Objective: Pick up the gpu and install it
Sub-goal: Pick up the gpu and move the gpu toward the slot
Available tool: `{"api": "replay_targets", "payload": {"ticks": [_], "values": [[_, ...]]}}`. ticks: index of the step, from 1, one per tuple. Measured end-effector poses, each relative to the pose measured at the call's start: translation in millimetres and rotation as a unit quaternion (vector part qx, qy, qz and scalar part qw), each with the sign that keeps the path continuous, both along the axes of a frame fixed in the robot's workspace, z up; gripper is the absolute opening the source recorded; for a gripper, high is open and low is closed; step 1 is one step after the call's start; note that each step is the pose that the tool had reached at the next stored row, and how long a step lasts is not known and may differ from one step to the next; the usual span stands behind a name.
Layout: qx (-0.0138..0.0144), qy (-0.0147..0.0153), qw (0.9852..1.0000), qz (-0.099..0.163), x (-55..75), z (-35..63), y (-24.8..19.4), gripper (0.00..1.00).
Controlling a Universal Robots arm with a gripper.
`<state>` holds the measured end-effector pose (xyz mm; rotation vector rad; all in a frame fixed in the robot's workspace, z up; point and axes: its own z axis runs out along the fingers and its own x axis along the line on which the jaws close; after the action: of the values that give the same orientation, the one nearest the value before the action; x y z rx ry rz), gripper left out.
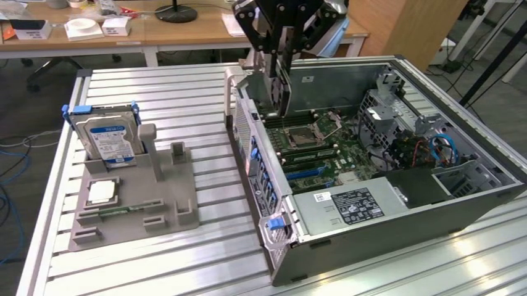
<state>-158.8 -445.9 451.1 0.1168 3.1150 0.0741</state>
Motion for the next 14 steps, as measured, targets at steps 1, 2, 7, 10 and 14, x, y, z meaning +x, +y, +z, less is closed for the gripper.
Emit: {"api": "replay_targets", "payload": {"ticks": [1,2,7,10,14], "values": [[0.0000,0.0000,1.0000,0.000,1.1,0.0,0.0,0.26],[0.0000,0.0000,1.0000,0.000,2.3,0.0,0.0,0.26],[0.0000,0.0000,1.0000,0.000,8.1,0.0,0.0,0.26],[0.0000,0.0000,1.0000,0.000,11.5,0.0,0.0,0.26],[0.0000,0.0000,1.0000,0.000,15.9,0.0,0.0,0.26]]}}
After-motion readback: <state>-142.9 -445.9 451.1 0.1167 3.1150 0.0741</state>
